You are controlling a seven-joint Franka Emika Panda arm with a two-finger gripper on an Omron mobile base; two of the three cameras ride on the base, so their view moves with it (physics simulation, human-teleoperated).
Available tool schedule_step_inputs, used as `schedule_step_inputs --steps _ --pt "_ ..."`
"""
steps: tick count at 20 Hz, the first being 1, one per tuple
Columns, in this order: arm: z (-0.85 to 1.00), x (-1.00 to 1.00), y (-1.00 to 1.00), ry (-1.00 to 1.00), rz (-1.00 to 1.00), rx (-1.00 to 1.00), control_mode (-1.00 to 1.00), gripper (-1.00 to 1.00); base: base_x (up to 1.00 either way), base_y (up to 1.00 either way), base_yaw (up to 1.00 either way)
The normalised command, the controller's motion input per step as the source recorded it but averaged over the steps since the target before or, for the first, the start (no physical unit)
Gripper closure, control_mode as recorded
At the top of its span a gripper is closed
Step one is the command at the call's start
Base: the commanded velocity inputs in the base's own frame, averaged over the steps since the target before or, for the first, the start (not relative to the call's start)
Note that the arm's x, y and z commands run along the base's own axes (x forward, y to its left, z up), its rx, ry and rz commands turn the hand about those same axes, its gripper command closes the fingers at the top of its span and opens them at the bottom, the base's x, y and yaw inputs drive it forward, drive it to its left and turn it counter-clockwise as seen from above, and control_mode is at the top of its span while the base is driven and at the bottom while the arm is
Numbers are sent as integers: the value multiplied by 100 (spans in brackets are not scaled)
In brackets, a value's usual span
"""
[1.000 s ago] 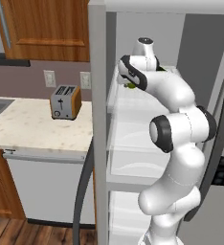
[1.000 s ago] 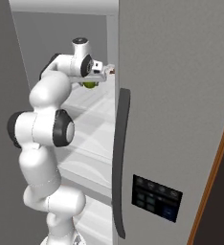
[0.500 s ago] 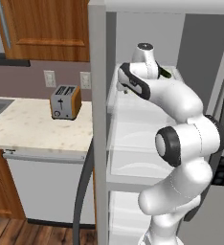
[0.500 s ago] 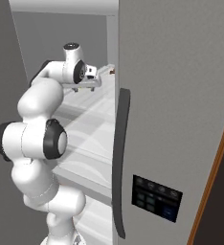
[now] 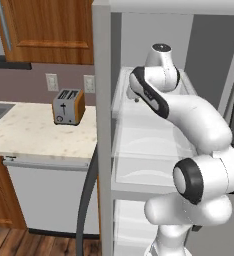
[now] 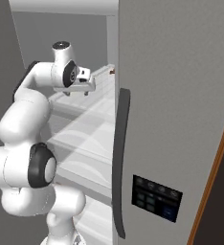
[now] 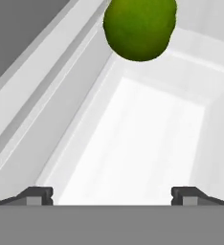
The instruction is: Transport the chicken drumstick and lime to the fridge. Place the chicken drumstick on the rack containing meat and place the lime on the rack containing the vegetable, ensuring meats and vegetables are on different racks.
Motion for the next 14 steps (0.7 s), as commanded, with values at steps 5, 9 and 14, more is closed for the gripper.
schedule_step_inputs --steps 5,9,14 --pt "2 -100 7 2 -3 0 -100 -100 0 0 0" --pt "-2 -100 0 -3 0 0 -100 -100 0 0 0" --pt "0 -100 0 -4 0 0 -100 -100 0 0 0"
